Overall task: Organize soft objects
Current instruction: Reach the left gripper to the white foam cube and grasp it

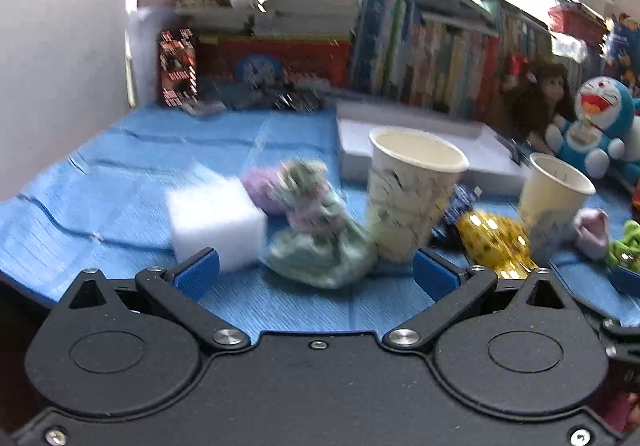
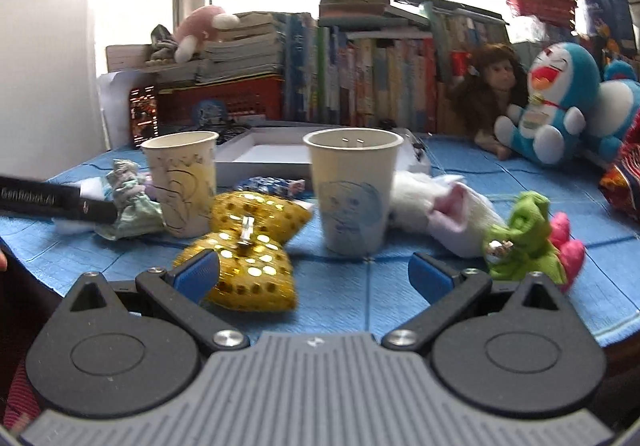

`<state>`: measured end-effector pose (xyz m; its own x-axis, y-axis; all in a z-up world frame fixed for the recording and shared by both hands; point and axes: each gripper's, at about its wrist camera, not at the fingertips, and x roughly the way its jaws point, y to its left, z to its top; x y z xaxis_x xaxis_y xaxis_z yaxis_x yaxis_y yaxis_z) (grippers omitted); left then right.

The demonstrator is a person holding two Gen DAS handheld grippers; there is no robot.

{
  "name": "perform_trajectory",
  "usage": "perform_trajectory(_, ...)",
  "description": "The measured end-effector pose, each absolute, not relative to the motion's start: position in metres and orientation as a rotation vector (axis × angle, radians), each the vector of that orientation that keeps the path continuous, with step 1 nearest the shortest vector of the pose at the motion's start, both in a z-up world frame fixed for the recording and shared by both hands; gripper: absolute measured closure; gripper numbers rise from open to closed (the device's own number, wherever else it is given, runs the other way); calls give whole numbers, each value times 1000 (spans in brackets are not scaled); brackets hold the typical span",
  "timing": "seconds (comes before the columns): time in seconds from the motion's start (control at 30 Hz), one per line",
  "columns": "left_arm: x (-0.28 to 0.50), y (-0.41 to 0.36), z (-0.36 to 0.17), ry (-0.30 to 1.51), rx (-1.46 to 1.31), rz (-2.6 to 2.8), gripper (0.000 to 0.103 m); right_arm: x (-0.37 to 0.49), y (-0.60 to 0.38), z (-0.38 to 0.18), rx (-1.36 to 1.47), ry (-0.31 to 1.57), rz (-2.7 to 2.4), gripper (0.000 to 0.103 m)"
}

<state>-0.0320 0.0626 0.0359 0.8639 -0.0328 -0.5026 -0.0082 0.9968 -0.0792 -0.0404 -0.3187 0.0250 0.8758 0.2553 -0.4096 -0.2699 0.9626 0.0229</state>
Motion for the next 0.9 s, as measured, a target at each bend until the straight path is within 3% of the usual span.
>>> perform_trajectory(0.47,-4,108,29,488,-186,182,1,-31,-291,21,-47,403,307,6)
perform_trajectory(0.9,12,111,10,534,-225,174,18,-23,-280,15,-41,429,323,14)
